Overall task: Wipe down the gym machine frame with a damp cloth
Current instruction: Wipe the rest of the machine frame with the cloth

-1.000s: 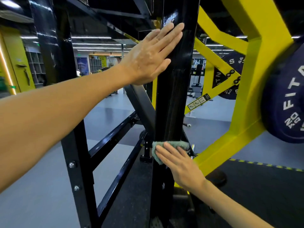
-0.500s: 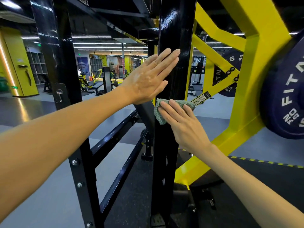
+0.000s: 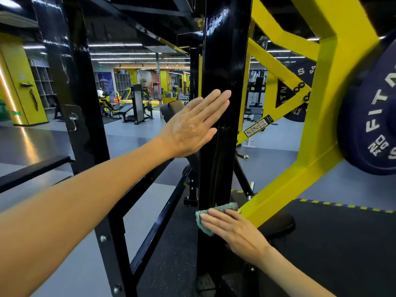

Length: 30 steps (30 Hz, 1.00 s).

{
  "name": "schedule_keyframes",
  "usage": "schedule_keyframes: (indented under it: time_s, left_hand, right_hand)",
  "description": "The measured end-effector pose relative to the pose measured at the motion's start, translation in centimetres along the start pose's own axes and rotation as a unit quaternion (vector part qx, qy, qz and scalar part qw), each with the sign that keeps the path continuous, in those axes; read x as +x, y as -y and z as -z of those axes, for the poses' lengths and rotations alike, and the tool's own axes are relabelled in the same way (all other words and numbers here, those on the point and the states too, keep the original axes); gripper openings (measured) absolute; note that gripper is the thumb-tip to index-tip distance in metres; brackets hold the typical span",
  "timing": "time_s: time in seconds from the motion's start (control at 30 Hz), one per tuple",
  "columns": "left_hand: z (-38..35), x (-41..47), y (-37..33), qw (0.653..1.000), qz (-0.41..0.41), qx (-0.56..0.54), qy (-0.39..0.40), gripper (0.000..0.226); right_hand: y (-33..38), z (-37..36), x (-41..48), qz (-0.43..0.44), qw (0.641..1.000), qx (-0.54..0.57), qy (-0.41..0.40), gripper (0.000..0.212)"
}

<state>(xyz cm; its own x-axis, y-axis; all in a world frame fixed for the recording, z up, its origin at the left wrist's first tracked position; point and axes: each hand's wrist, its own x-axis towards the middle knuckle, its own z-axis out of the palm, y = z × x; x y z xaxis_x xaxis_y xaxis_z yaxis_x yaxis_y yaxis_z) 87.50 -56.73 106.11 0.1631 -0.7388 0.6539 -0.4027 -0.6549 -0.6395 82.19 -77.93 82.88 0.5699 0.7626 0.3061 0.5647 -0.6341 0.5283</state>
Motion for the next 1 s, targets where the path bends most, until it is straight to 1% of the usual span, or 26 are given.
schedule_keyframes:
  time_s: [0.07,0.13,0.27,0.37,0.43,0.5,0.6,0.67,0.7,0.8,0.87,0.9,1.0]
  left_hand:
    - [0.2,0.0,0.1,1.000,-0.001,0.005,0.008,0.061]
    - [0.2,0.0,0.0,1.000,0.000,0.009,0.013,0.062]
    - [0.1,-0.5,-0.5,1.000,-0.009,0.012,0.022,0.061]
    - [-0.1,-0.7,-0.9,1.000,0.003,0.015,0.017,0.061]
    - [-0.3,-0.7,-1.3,1.000,0.011,0.013,0.009,0.062]
    - [-0.7,-1.3,-1.9,1.000,0.010,0.008,0.007,0.062]
    - [-2.0,-3.1,-3.6,1.000,-0.022,0.008,0.015,0.061]
    - [-2.7,-4.3,-4.8,0.999,-0.029,0.006,0.024,0.060]
    - [-2.8,-4.6,-5.3,0.999,-0.023,0.003,0.025,0.059]
    - [-2.7,-4.6,-5.4,1.000,-0.013,0.002,0.027,0.058]
    - [-2.5,-4.6,-5.4,0.999,-0.011,0.005,0.030,0.059]
    - [-2.5,-4.6,-5.5,0.999,-0.009,0.002,0.030,0.059]
    - [-2.6,-5.0,-6.0,1.000,-0.004,-0.003,0.026,0.057]
  right_hand:
    - [-1.6,1.7,0.6,0.014,0.999,-0.007,-0.029,0.085]
    - [-3.4,4.2,1.9,-0.015,0.997,-0.002,-0.082,0.073]
    - [-6.3,9.2,4.6,-0.119,0.980,0.013,-0.162,0.070]
    - [-5.4,8.2,5.1,-0.146,0.969,0.033,-0.197,0.070]
    - [-3.5,5.4,4.4,-0.144,0.970,0.030,-0.194,0.073]
    - [-0.9,2.1,2.9,-0.121,0.980,0.027,-0.158,0.075]
    - [3.1,-2.7,0.2,-0.051,0.996,0.029,-0.073,0.078]
    - [4.8,-4.3,-1.0,-0.021,0.999,0.041,0.004,0.093]
    - [4.9,-4.6,-1.3,-0.015,0.999,0.041,0.021,0.096]
    - [3.6,-4.0,-1.5,0.011,0.999,0.037,0.014,0.090]
    - [2.3,-3.0,-1.1,0.019,0.999,0.036,-0.021,0.076]
    - [1.6,-2.4,-0.6,0.007,0.998,0.039,-0.041,0.069]
    - [-0.2,0.8,1.5,-0.058,0.994,0.042,-0.088,0.067]
